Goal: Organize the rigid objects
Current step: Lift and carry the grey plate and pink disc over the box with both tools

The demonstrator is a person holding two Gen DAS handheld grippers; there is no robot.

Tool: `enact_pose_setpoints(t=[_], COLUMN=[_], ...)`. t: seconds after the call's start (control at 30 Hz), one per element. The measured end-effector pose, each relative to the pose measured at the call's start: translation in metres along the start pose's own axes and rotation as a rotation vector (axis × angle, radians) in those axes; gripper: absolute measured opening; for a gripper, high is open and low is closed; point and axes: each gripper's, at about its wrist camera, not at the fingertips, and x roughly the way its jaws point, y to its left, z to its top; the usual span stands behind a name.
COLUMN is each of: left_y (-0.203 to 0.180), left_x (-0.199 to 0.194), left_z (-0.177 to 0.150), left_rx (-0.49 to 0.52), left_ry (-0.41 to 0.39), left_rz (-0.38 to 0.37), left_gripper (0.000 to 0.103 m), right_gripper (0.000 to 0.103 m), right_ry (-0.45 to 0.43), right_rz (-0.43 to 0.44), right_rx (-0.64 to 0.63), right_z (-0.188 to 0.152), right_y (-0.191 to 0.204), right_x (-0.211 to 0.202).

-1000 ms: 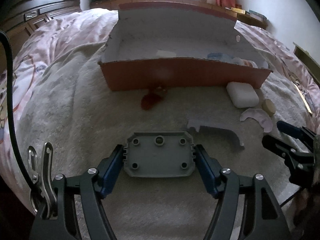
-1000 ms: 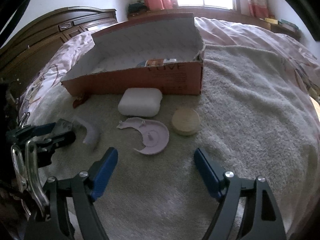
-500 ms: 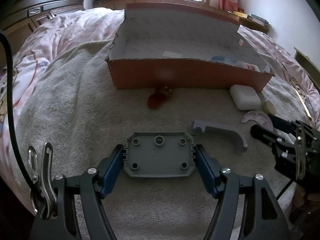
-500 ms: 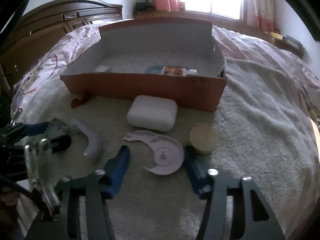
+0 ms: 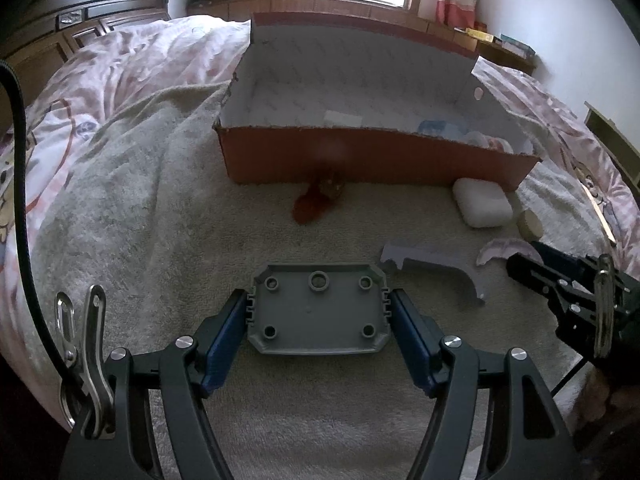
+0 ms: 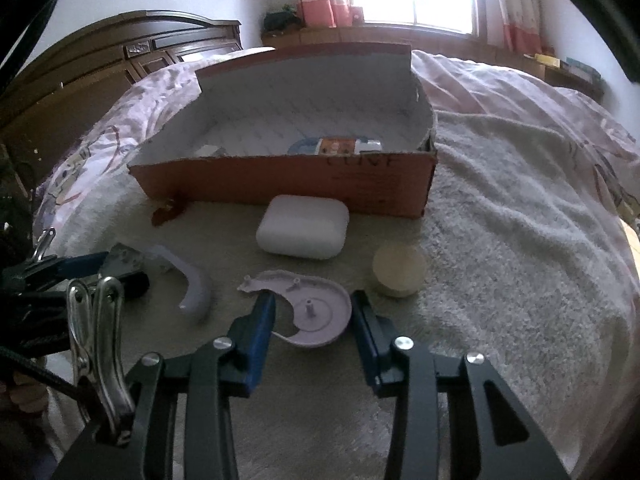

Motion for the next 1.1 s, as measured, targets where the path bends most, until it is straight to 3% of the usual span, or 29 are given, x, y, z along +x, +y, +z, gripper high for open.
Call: enact_pose_setpoints(t=[0.53,1.1], left_y=[0.003,-0.004], left_x=[-0.02,-0.03], left_z=[0.021,0.054], left_rx=[0.002,0.024], left_ry=[-0.065,-0.125], left_rz=[0.004,-0.014], left_gripper=[0.071,0.072], right_gripper=[0.04,0.04], right_ry=[-0.064,-0.152], right_rz=[0.067,0.066], right_rx=[0.035,0.006], right_z=[0.007,0.036], right_y=[0.003,0.004], right_x=[-0.02,-0.035])
